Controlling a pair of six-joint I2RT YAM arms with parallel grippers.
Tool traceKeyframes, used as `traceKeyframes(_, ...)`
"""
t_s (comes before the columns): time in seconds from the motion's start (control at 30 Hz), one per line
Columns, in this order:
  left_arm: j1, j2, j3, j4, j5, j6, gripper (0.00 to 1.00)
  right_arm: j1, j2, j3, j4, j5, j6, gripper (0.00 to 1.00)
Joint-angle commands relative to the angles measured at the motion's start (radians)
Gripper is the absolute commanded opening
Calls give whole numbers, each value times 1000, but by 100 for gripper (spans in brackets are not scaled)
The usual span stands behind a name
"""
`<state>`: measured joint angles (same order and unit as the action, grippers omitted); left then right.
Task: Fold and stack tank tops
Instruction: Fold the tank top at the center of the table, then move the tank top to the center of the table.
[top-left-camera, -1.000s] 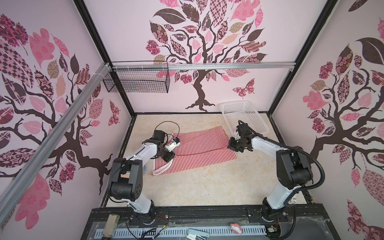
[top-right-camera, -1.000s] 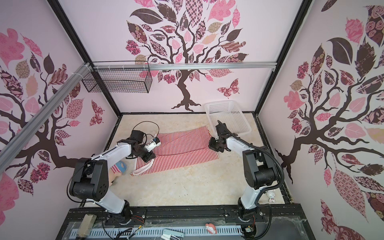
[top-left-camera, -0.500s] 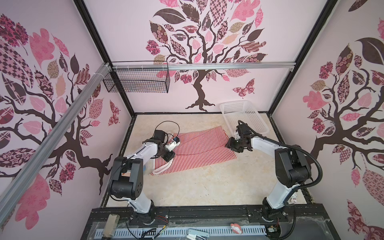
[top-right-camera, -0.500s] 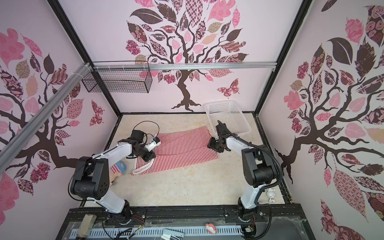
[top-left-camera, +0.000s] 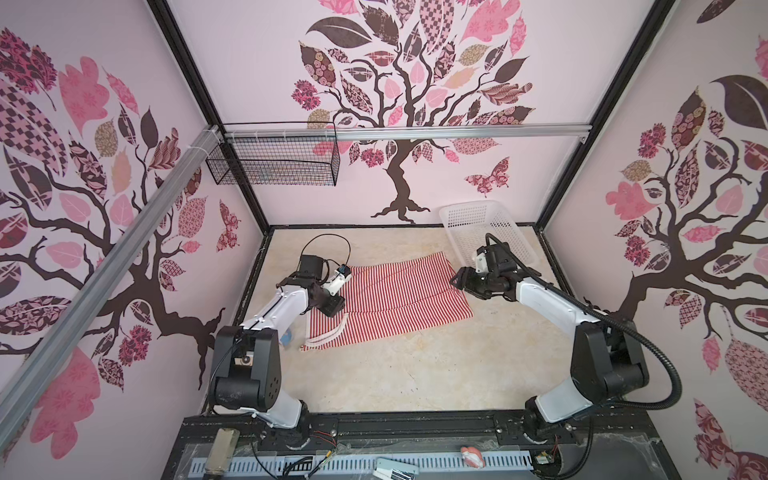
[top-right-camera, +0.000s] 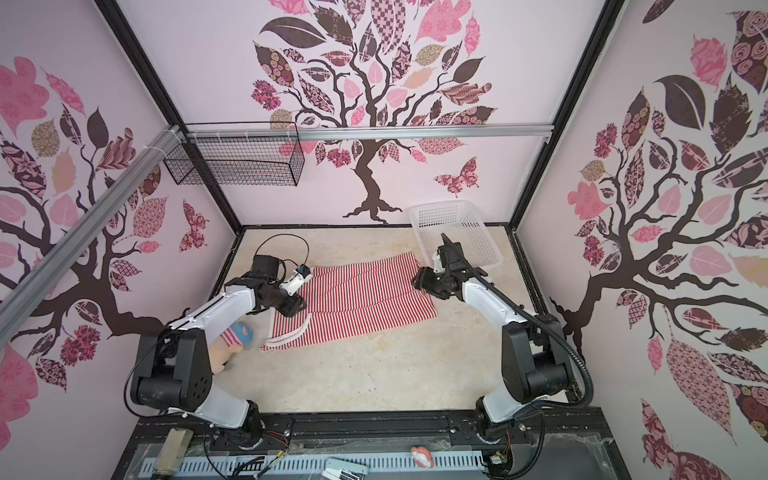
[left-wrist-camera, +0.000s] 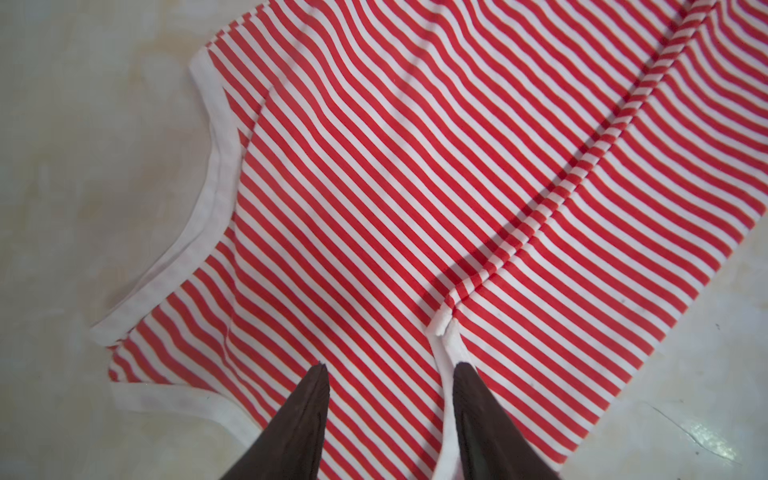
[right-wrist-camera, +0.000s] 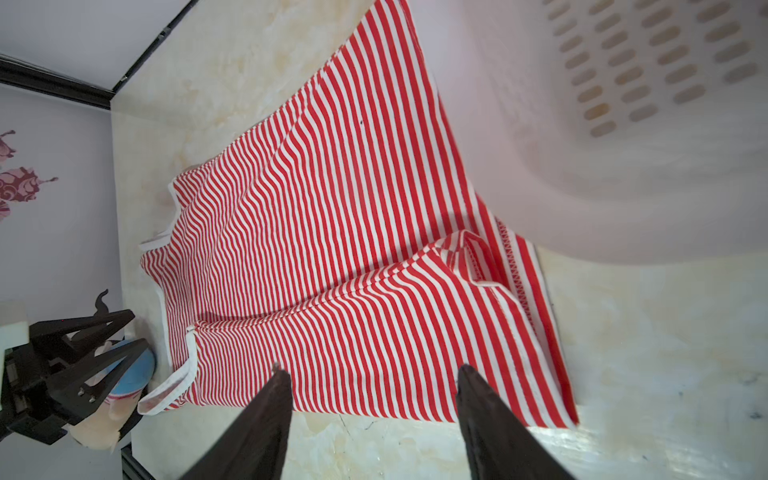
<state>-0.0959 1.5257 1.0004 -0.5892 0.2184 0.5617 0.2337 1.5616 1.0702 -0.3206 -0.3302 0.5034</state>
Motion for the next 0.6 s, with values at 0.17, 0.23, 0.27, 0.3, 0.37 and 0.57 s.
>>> traceKeyframes(0.17,13,-143,-65,-198,-25,127,51,130,47,7,-74,192,-120,61)
traceKeyframes(0.23,18,-182,-98,-249,-24,165,49,150,51,-3,-52,188,-116,60)
traceKeyframes(0.27,19,-200,-113,-279,-24,188,47,154,56,-7,-44,180,-110,59)
traceKeyframes(0.3,21,-214,-124,-299,-28,205,46,154,60,-12,-39,172,-105,59)
traceKeyframes(0.37,38,-245,-148,-331,-17,232,42,154,67,-22,-34,177,-100,58)
traceKeyframes(0.57,57,-242,-161,-402,-15,288,37,153,78,-42,-26,164,-90,58)
